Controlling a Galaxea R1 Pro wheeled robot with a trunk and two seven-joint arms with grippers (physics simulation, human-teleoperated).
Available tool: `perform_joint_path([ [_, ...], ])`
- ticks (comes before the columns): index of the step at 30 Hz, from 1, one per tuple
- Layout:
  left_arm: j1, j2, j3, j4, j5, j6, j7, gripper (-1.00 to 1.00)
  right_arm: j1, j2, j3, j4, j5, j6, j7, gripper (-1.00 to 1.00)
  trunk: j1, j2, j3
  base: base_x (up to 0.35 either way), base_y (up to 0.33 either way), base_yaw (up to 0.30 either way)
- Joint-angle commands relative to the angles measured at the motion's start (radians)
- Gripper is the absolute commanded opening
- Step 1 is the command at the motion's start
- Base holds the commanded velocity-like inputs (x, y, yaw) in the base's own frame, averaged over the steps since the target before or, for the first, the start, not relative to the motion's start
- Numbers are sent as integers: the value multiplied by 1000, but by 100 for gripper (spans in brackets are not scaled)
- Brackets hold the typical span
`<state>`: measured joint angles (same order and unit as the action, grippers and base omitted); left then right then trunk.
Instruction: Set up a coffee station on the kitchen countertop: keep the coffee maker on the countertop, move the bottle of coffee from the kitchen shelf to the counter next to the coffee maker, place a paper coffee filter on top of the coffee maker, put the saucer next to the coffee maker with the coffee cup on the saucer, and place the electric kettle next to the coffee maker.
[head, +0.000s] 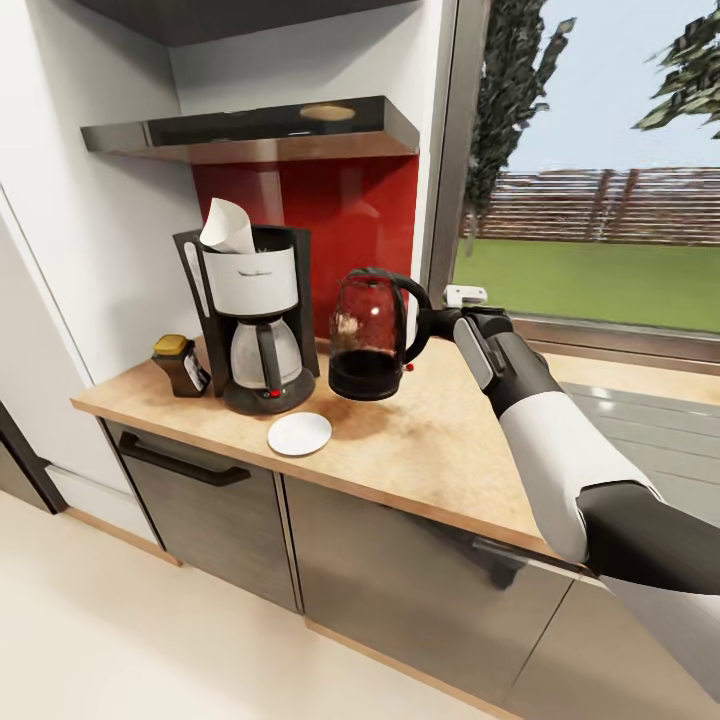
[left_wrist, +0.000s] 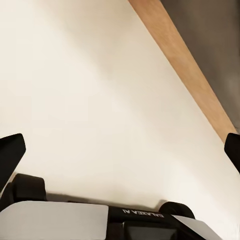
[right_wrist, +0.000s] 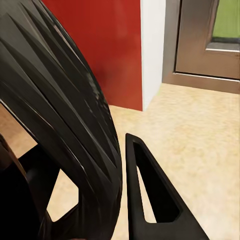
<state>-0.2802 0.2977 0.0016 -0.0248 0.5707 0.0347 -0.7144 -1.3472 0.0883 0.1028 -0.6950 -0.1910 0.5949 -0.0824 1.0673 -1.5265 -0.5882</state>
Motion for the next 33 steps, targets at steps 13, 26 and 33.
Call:
perform_joint_path([
  [13,0,0,0,0,3,4,-4,100,-1,-1,3,-1,-10,3,-10,-100,27,-50,-23,0,0,0],
  [26,0,0,0,0,3,4,-4,100,-1,-1,2,-1,-10,3,-11,-100,54,-99,-45,0,0,0],
  [33,0,0,0,0,3,4,-4,100,-1,-1,3,21,-10,3,-10,-100,73,-134,-60,0,0,0],
])
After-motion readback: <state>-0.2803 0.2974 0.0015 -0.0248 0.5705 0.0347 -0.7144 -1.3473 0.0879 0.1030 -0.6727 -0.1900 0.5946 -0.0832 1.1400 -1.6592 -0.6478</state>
